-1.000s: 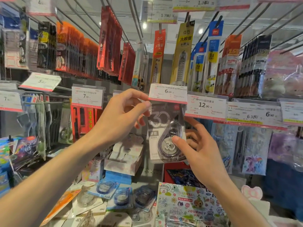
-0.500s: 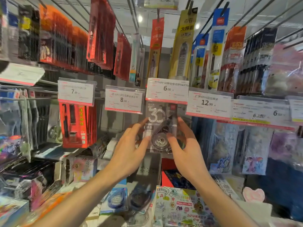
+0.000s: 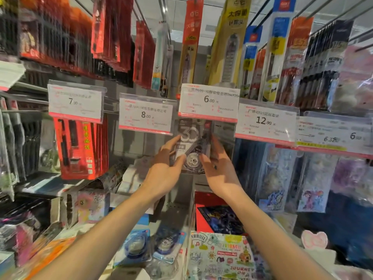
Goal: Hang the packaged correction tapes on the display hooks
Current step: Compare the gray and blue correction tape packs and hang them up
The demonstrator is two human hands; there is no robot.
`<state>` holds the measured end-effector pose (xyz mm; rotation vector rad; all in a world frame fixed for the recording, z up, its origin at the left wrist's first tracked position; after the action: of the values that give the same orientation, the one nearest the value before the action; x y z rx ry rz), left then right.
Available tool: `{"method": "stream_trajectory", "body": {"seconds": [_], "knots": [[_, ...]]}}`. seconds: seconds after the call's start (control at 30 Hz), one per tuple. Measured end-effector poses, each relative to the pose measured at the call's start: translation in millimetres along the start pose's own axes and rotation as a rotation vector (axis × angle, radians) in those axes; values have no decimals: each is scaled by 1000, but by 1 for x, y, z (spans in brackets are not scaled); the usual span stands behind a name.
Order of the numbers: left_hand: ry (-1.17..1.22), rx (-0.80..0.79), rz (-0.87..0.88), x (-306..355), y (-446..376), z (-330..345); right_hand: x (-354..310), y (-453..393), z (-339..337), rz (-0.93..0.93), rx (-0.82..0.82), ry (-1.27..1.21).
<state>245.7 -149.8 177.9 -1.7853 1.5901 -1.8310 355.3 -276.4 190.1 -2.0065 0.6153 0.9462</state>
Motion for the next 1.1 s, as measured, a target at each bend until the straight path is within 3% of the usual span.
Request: {"method": "stream_trajectory", "body": {"seconds": [0.1, 0.27, 0.37, 0.57, 1.1], "knots": [[-16, 14, -18, -1, 1, -4, 2, 0, -3, 73, -78, -132], [26, 61, -56, 11, 14, -20, -5, 25, -28, 149, -48, -278], [61, 118, -83, 27, 30, -31, -12, 47, -48, 92, 12, -205], [206, 183, -68, 55, 77, -46, -5, 95, -75, 55, 1, -359], [282, 278, -177, 44, 172, -86, 29, 189, -44, 188, -44, -400]]}}
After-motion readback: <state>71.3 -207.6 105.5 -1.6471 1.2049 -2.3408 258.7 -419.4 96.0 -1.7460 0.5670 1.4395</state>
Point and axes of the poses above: each hand's wrist, its own y-axis away from the middle knuckle, its own z-axis out of the palm, x = y × z, the point moved 4 cm from there along -y, towards the middle knuckle, and after that the axes turned 6 degrees about z, right-handed, at the moved point
